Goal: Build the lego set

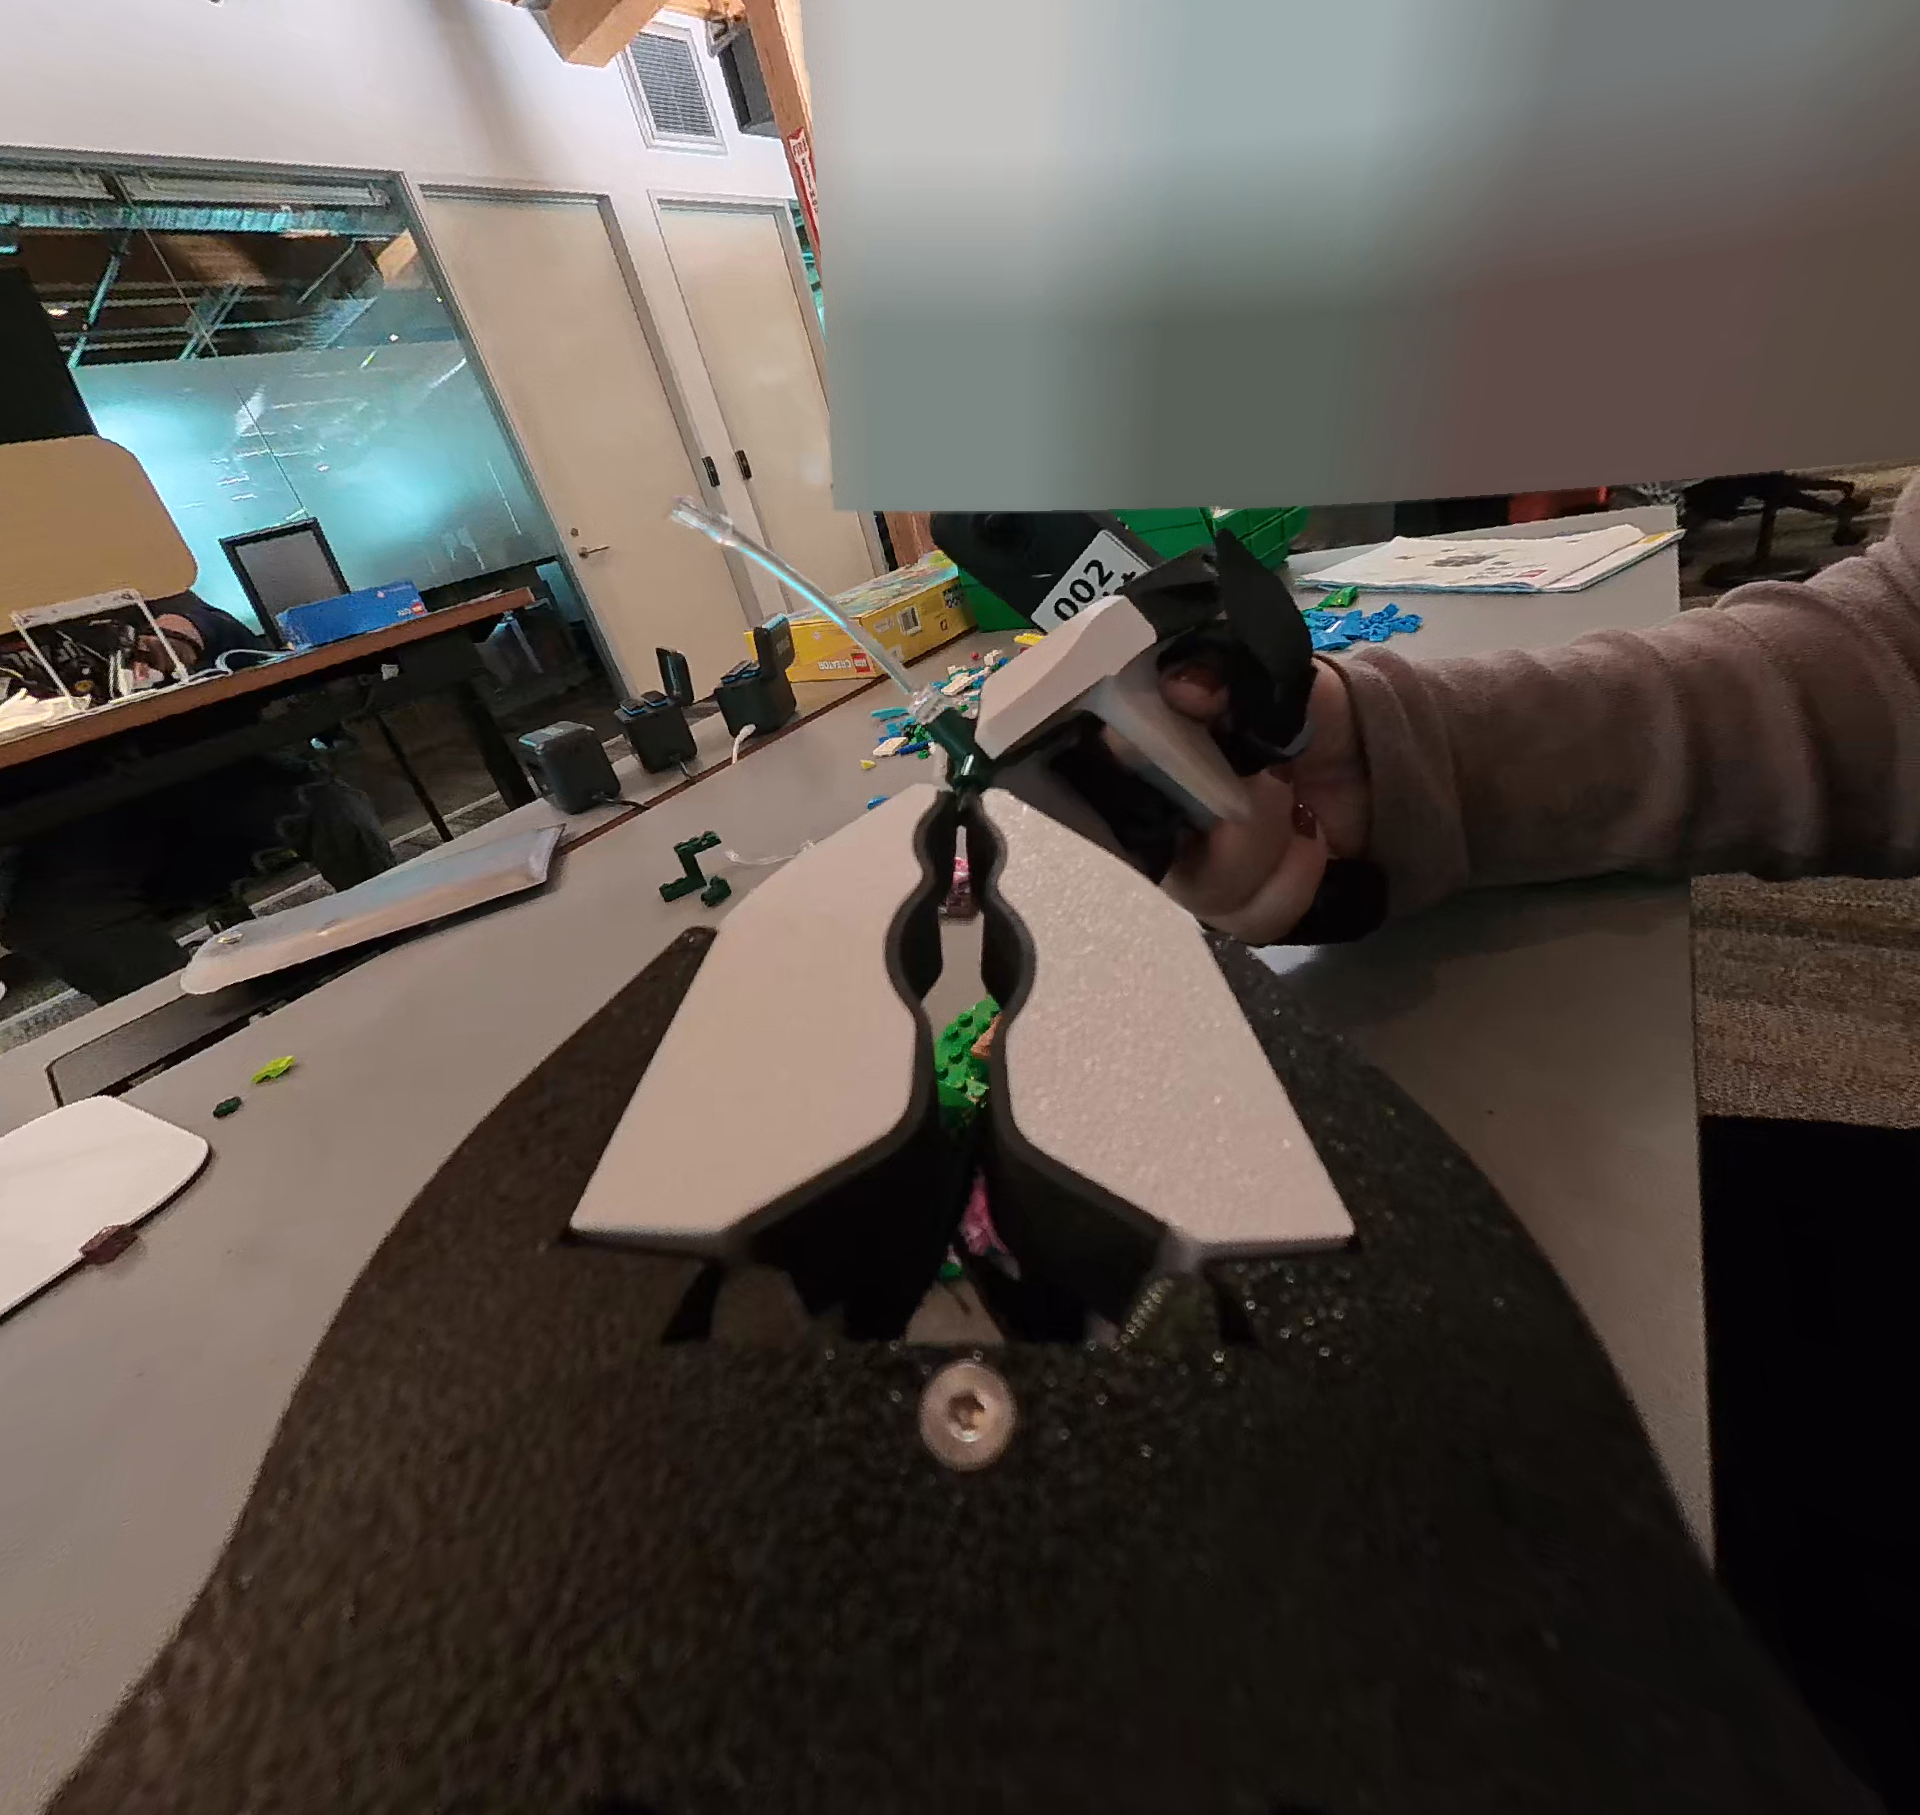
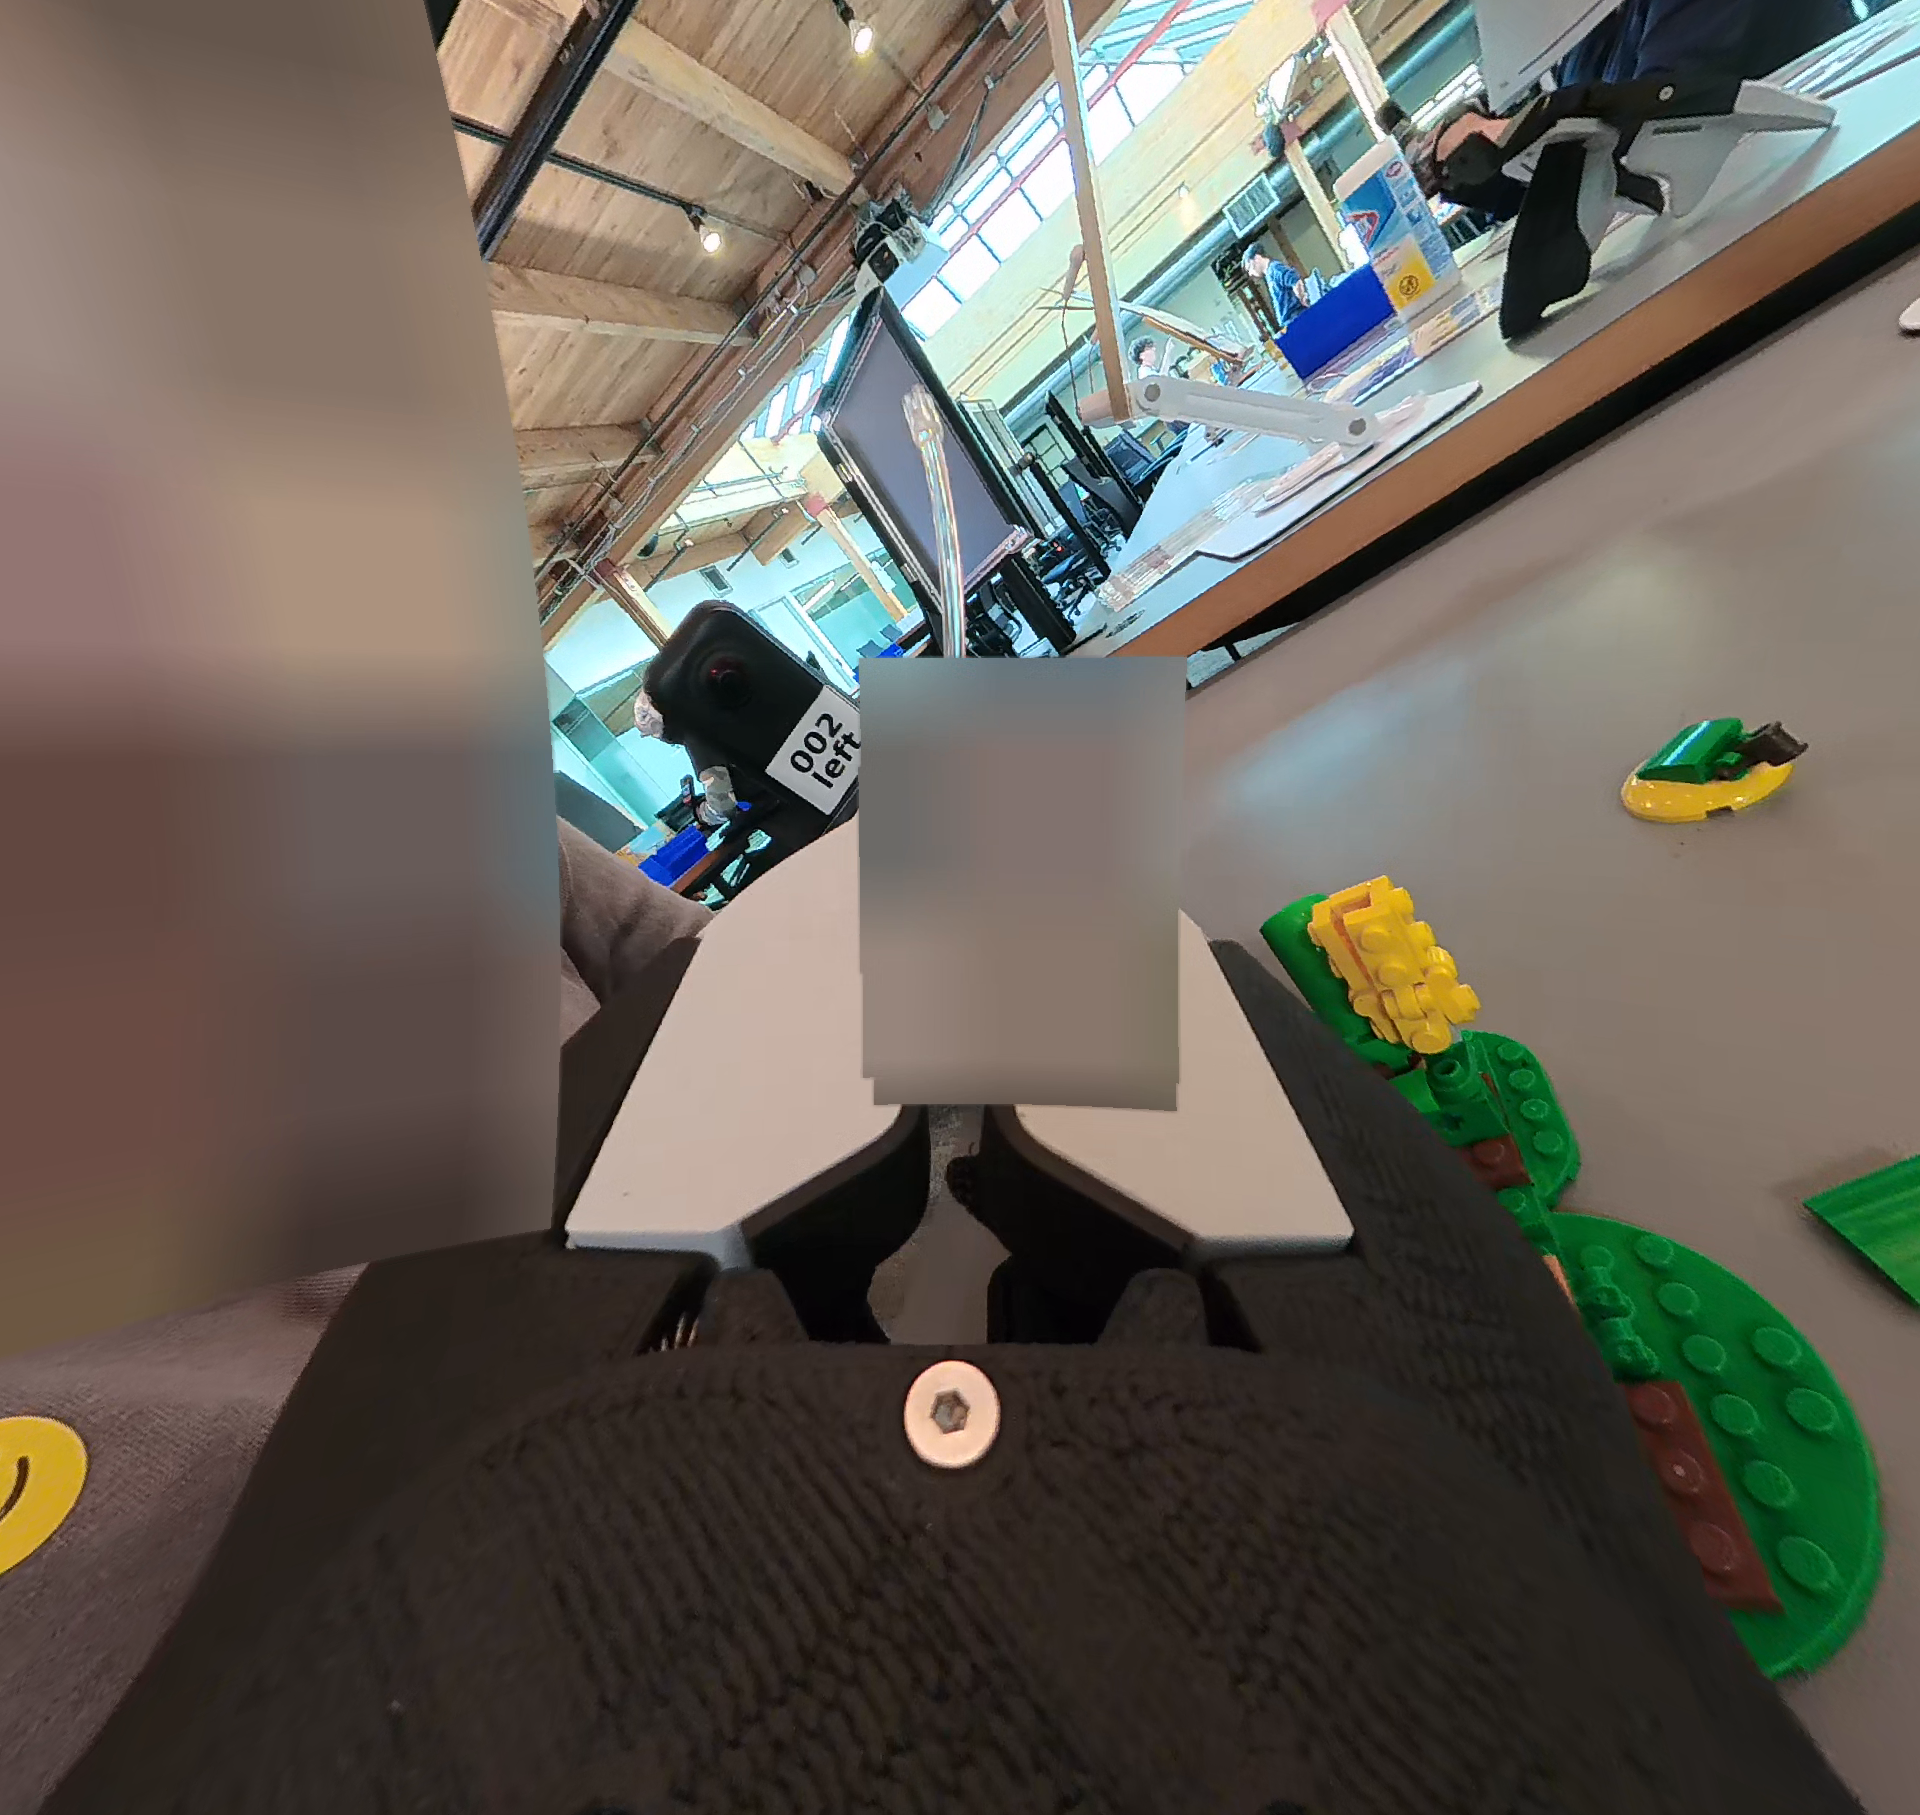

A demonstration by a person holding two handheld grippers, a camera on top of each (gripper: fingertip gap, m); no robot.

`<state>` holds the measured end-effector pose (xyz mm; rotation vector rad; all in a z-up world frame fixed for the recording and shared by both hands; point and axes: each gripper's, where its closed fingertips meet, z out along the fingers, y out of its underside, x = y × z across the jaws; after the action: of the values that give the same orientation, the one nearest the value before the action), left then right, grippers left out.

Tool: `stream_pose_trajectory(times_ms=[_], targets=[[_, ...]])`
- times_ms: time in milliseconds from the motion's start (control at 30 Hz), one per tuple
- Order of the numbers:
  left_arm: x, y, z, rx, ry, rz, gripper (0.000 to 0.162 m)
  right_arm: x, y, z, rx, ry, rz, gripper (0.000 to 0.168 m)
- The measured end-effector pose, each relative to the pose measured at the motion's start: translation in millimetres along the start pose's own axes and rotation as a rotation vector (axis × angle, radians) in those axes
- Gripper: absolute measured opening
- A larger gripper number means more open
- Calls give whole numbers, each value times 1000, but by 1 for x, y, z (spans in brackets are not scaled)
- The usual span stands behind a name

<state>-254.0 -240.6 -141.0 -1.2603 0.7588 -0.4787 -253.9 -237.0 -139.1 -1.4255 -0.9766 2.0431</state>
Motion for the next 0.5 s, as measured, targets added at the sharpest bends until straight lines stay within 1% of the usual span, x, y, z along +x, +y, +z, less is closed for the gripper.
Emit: stream_pose_trajectory(times_ms=[500], targets=[[2,1,0,-10,14,-2,2,-1,3,2,-17,5,-23,5]])
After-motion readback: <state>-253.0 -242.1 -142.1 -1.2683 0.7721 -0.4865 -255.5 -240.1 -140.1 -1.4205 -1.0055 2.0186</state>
